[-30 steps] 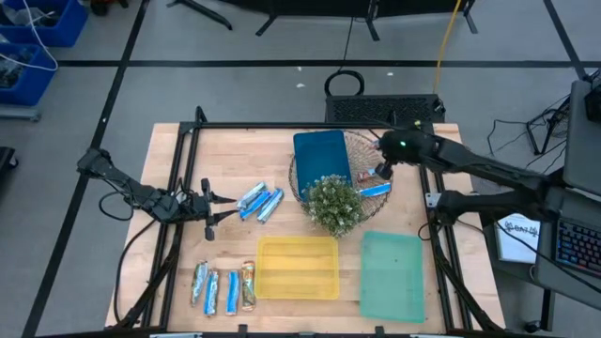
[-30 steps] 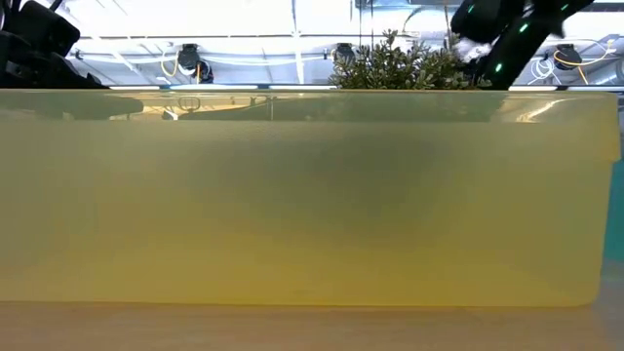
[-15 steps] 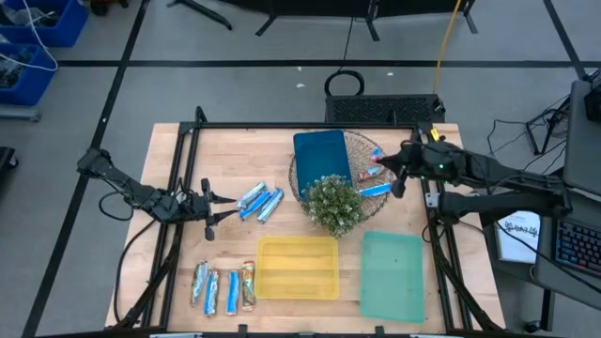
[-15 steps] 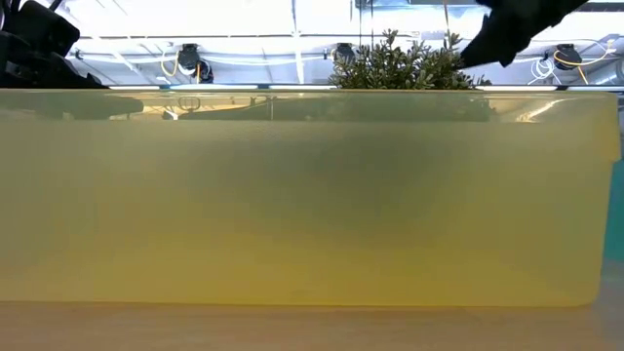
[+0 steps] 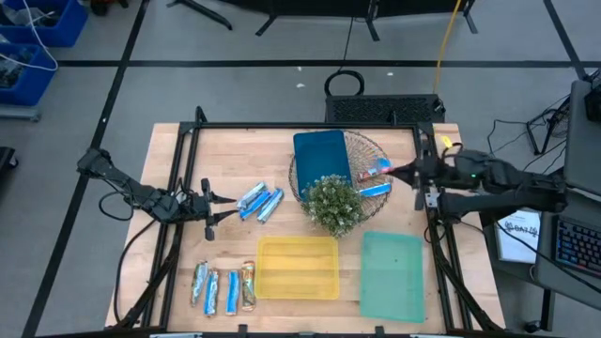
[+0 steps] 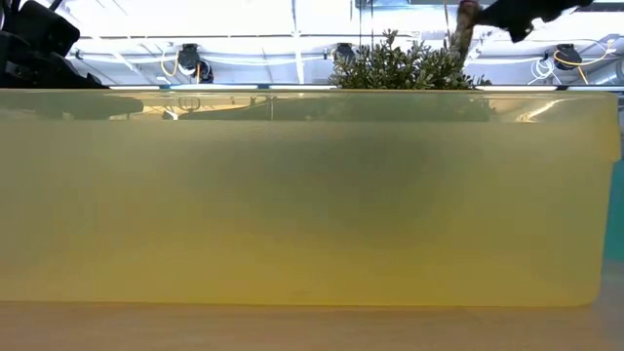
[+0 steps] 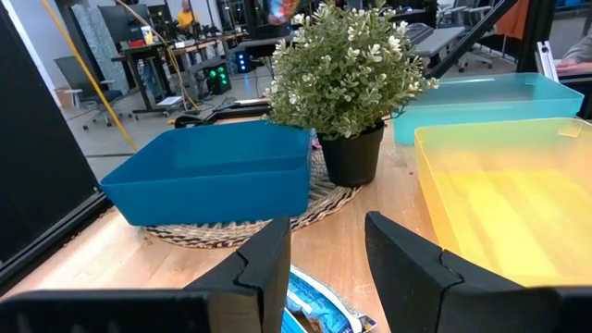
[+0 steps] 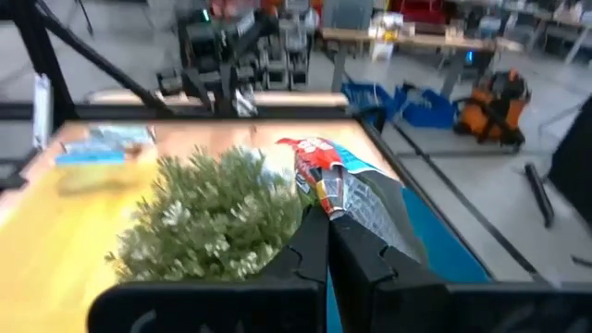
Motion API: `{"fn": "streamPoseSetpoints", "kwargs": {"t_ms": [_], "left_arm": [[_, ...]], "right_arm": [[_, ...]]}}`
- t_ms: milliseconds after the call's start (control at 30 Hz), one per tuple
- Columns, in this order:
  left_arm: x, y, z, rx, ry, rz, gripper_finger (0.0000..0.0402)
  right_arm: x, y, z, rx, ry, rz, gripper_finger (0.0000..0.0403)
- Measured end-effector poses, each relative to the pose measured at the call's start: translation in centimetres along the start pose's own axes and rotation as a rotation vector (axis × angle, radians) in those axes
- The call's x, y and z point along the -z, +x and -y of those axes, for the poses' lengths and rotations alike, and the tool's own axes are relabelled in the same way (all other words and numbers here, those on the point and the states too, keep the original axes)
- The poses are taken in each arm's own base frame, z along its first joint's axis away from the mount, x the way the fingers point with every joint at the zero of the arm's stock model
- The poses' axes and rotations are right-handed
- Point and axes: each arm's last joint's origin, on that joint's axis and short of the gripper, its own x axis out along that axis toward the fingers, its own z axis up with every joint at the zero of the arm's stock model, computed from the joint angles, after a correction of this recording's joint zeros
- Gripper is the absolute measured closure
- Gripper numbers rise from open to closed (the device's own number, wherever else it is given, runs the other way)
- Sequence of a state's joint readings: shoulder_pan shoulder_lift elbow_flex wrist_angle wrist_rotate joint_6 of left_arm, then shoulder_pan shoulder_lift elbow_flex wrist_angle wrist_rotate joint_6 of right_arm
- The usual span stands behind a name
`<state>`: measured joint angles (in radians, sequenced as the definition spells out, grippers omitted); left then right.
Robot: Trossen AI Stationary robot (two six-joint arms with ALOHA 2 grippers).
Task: Pick and place Granola Bars by type
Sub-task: Put the green granola bar into the light green bin
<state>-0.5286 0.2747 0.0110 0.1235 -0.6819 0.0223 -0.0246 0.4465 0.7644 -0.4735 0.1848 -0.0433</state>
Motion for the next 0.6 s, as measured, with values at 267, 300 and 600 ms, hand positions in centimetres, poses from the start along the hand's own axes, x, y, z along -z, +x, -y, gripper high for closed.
{"fn": "streamPoseSetpoints", "kwargs": {"t_ms": [267,300,600], "left_arm": [[0.0,0.0,0.0,0.001,-0.001,0.001,0.0256],[0.0,0.0,0.0,0.001,-0.001,0.001,0.0256],[0.0,0.0,0.0,0.001,-0.001,0.001,0.0256]], "right_arm": [[2.3,-1.4,-0.1,-0.079,0.015,0.141,0.0403],[2.6,-1.6,-0.2,-0.108,0.010,0.180,0.0403],[5.4,-2.7,-0.2,-0.148,0.051,0.444,0.0403]]}}
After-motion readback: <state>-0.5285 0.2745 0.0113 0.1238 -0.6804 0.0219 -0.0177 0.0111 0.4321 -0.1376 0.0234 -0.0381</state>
